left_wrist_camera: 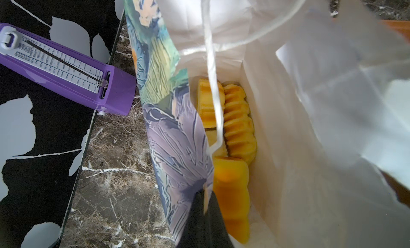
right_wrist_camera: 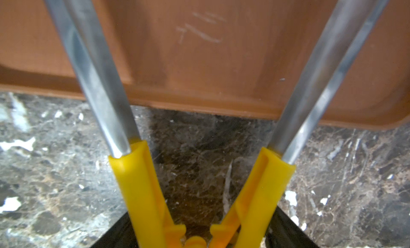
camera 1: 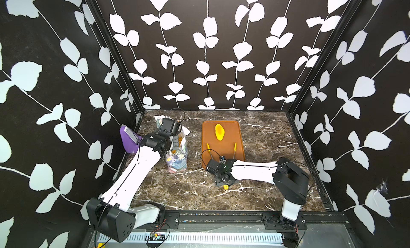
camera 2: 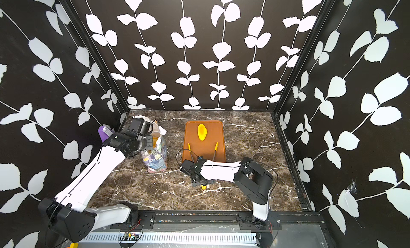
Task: Pack bread into a paper bag
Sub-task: Place the clamp on the plate, then pick up the clamp from the plate.
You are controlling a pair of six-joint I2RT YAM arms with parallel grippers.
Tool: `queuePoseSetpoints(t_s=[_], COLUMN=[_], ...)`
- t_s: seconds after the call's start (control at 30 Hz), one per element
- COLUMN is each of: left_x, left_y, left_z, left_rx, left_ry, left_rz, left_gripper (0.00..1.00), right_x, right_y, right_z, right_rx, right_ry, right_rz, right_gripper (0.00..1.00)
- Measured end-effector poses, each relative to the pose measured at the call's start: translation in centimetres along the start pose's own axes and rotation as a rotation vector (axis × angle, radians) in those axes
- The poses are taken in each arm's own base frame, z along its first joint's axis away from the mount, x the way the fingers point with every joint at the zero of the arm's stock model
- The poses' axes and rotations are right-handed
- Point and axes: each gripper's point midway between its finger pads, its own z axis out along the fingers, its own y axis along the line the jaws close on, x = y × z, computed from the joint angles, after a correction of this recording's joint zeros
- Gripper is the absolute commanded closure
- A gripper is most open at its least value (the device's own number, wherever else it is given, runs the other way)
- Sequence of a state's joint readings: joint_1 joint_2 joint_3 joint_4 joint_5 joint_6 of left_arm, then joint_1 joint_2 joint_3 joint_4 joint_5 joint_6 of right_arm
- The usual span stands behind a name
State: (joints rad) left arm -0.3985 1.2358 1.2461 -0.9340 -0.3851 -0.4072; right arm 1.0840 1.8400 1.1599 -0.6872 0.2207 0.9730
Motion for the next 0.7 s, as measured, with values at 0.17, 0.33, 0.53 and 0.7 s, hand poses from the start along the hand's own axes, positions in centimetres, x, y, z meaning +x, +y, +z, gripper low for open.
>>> queuePoseSetpoints(t_s=[0.17,0.33,0.53,0.7], left_x=[0.0,0.0,0.1,0.2], left_y=[0.0,0.1,0.2,0.2], left_z=[0.0,0.2,0.5,0.6], left_rx=[-0.002,-0.010,-0.023,-0.029], left_ry=[0.000,0.003,0.010,0.015], left_rz=[0.003,0.012,0.023,0.030], left_gripper=[1.00,1.00,1.00,1.00], right_x=[-0.7,-1.7,-2.6,-2.9], right_y=[0.3,0.6,0.7,0.8], right_z=[0.2,0.4,0.7,0.8], right_rx=[-0.007,-0.015,-0.024,-0.030], right_ry=[-0.005,-0.014,-0.021,-0.020], right_rz=[-0.001,0.012,0.020,0.019], right_gripper=[0.19,0.19,0.21,0.24])
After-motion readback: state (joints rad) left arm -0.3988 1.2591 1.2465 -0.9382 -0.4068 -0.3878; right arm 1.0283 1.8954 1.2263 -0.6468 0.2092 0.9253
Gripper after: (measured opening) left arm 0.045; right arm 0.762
